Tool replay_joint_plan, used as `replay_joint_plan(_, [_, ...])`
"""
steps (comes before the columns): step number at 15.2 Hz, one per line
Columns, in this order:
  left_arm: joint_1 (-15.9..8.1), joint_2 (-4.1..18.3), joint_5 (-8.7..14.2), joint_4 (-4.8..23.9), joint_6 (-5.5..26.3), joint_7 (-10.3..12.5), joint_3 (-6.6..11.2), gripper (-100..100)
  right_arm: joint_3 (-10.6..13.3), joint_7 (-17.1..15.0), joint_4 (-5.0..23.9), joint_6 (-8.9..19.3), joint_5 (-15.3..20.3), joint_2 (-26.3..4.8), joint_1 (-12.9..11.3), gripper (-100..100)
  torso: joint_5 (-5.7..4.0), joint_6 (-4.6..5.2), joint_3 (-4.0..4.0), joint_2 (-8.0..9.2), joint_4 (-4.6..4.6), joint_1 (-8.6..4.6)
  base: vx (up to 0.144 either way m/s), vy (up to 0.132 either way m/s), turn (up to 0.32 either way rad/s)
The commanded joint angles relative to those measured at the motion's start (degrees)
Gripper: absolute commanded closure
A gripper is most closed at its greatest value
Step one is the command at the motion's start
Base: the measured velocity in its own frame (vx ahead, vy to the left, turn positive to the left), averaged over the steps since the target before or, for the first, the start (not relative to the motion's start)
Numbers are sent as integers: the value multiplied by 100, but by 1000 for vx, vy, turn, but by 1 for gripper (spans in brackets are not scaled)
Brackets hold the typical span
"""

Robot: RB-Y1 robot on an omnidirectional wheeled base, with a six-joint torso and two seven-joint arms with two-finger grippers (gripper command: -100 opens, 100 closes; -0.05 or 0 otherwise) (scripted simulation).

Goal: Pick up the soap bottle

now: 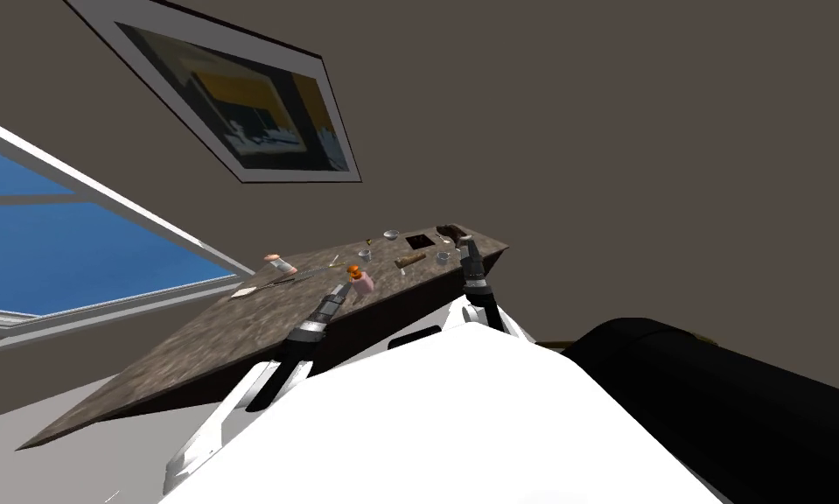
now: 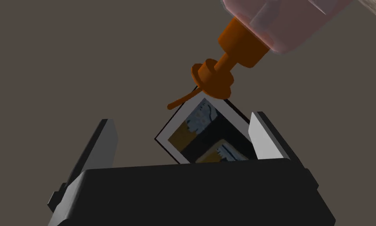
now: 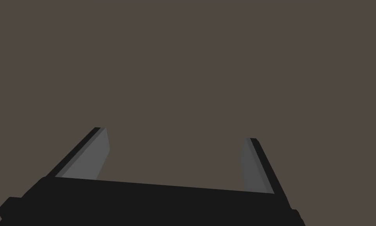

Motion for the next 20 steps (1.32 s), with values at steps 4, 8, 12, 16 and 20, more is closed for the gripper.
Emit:
replay_joint_plan(4, [-100, 324, -391, 328, 164, -243, 36, -100, 0, 0, 0, 0, 0, 0, 0, 0, 1, 0, -3, -5, -1, 7, 41, -33, -82])
replay_joint_plan(8, [-272, 545, -724, 588, 286, -456, 120, -100, -1, 0, 0, 0, 0, -1, 1, 0, 4, 1, -10, -19, -4, 20, 82, -3, -99])
replay_joint_plan(12, [-227, 491, -649, 535, 257, -413, 90, 100, -1, 0, 0, 0, 0, -1, 0, 0, 5, -2, -4, -5, -1, 22, 33, 4, -12])
replay_joint_plan(16, [-223, 493, -649, 542, 265, -413, 96, 100, -1, 0, 0, 0, 0, -1, 0, 0, 2, 6, 6, 9, 3, 9, 1, 1, 5])
replay_joint_plan(20, [-437, 612, -680, 667, 472, -368, 190, -100, 0, 0, 0, 0, 0, 1, 0, 0, -9, 7, -3, -5, 0, -38, 32, -91, -119])
